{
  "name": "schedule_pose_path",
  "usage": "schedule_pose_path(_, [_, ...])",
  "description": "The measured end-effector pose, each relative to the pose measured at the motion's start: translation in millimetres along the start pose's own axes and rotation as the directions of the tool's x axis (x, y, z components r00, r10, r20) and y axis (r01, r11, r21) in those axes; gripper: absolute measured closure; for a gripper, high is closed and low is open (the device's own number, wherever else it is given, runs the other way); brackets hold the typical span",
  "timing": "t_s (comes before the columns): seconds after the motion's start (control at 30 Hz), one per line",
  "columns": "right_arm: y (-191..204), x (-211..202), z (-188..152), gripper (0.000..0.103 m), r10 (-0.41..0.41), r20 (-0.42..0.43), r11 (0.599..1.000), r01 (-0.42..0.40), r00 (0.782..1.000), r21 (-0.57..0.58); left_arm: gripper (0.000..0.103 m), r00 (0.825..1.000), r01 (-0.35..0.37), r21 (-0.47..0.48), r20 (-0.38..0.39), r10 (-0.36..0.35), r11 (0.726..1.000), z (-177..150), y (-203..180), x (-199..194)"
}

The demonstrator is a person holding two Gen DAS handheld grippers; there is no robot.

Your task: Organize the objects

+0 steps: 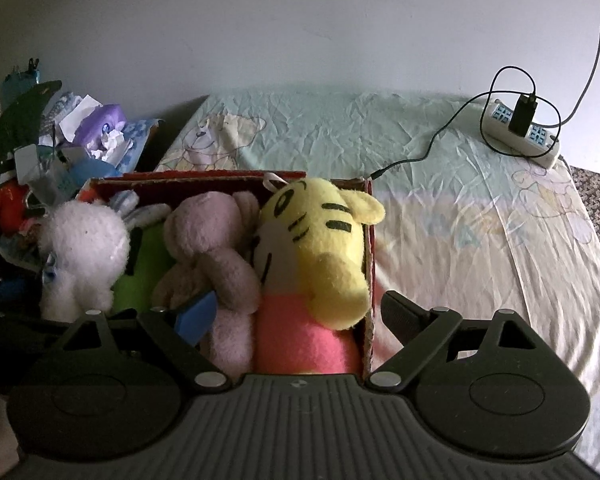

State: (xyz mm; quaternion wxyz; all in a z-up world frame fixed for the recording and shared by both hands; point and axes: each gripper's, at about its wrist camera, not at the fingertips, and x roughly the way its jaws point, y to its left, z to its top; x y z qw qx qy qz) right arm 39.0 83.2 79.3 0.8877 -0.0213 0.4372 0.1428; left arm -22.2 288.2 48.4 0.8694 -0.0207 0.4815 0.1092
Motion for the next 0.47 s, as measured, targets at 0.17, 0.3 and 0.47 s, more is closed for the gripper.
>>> schedule_pose_path(0.17, [1.4,0.1,-2.1,0.012,0.006,-0.005,1.0,-0.006,1.0,0.002,0.004,1.0,-0.009,-0.001,0.023,0.009,1.0,-1.3,-0.8,-3.7])
schedule_pose_path(0.3, [1.2,0.9,-2.2,0.012,0.01,-0.011,1.0,-0.01,1.0,0.006,0.006,0.999,0.027,-0.029,0.028,-0.026,0.999,-0.6,5.5,-4.2])
schedule_pose_path(0.47, [2.8,1.9,-3.1,0.012,0.01,-0.013,1.0,-0.01,1.0,0.003,0.007,0.999,0.018,-0.031,0.032,-0.017,0.999,-0.7,4.3,-4.8])
